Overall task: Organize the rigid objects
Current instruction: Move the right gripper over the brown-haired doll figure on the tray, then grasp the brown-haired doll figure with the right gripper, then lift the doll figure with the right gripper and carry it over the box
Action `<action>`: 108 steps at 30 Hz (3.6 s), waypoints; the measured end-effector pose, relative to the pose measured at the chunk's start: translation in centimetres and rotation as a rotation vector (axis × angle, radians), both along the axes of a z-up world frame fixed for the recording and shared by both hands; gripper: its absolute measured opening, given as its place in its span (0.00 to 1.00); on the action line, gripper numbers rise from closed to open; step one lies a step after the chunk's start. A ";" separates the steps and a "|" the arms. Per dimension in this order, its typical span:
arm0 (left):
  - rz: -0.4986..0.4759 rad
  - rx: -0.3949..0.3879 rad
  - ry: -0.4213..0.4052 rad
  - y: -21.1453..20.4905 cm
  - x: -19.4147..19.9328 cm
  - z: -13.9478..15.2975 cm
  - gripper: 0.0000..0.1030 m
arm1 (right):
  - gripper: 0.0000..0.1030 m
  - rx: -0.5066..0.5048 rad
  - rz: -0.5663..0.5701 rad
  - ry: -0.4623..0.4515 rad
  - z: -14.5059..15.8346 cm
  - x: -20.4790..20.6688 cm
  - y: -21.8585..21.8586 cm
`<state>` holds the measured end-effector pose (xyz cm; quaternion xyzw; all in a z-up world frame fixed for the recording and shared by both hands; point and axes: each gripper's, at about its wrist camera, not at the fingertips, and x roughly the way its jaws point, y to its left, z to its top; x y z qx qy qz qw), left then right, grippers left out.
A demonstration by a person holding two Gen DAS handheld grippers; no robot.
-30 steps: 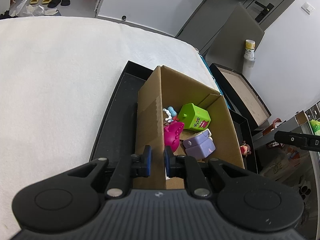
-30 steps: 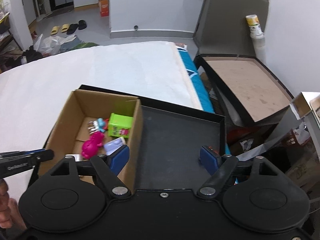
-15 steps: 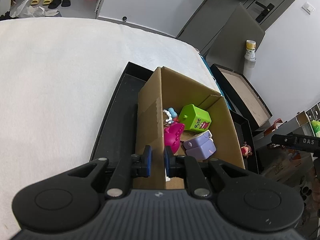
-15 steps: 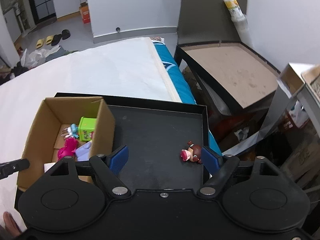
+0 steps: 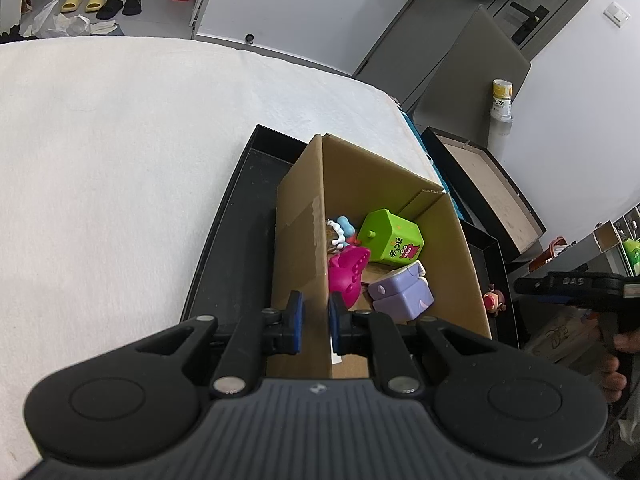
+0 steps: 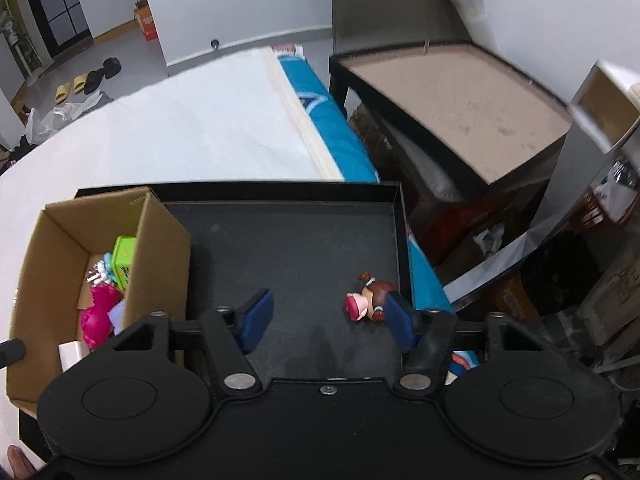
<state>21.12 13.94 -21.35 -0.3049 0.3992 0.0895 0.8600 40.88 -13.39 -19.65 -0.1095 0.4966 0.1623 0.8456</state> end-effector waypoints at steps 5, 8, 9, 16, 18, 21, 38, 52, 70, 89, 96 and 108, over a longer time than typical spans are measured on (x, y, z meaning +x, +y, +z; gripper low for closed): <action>-0.001 0.003 0.000 -0.1 0.0 0.1 0.12 | 0.47 0.004 -0.016 0.050 -1.7 1.3 -0.4; -0.003 0.005 0.000 -0.1 0.0 0.1 0.12 | 0.47 0.003 -0.027 0.070 -2.6 2.0 -0.7; -0.002 0.004 0.000 -0.1 0.0 0.0 0.12 | 0.47 -0.003 -0.030 0.074 -2.9 2.2 -0.7; -0.001 0.005 0.001 -0.1 0.1 0.1 0.12 | 0.47 -0.047 -0.029 0.063 -4.3 3.2 -0.7; -0.001 0.004 0.001 -0.1 0.2 0.1 0.12 | 0.47 -0.061 -0.023 0.058 -4.5 3.4 -0.4; -0.001 0.005 0.002 -0.1 0.2 0.1 0.12 | 0.47 -0.098 -0.007 0.052 -5.1 3.5 0.0; -0.001 0.007 0.003 0.0 0.3 0.0 0.12 | 0.09 -0.205 0.026 0.047 -7.1 2.8 1.5; -0.005 -0.001 0.001 0.1 0.2 -0.1 0.12 | 0.26 -0.122 -0.012 0.042 -3.5 2.4 0.8; -0.002 0.000 0.003 0.2 0.2 -0.2 0.12 | 0.40 -0.213 -0.064 0.034 -7.1 3.3 1.6; -0.007 0.003 0.003 0.2 0.3 -0.2 0.12 | 0.36 -0.185 0.014 0.150 -7.7 -0.7 2.9; -0.007 -0.001 0.002 0.2 0.2 -0.2 0.12 | 0.36 -0.171 0.038 0.119 -5.7 -2.2 3.3; -0.014 0.003 -0.009 0.1 0.1 0.2 0.11 | 0.36 -0.105 0.050 0.066 -0.2 -4.2 3.5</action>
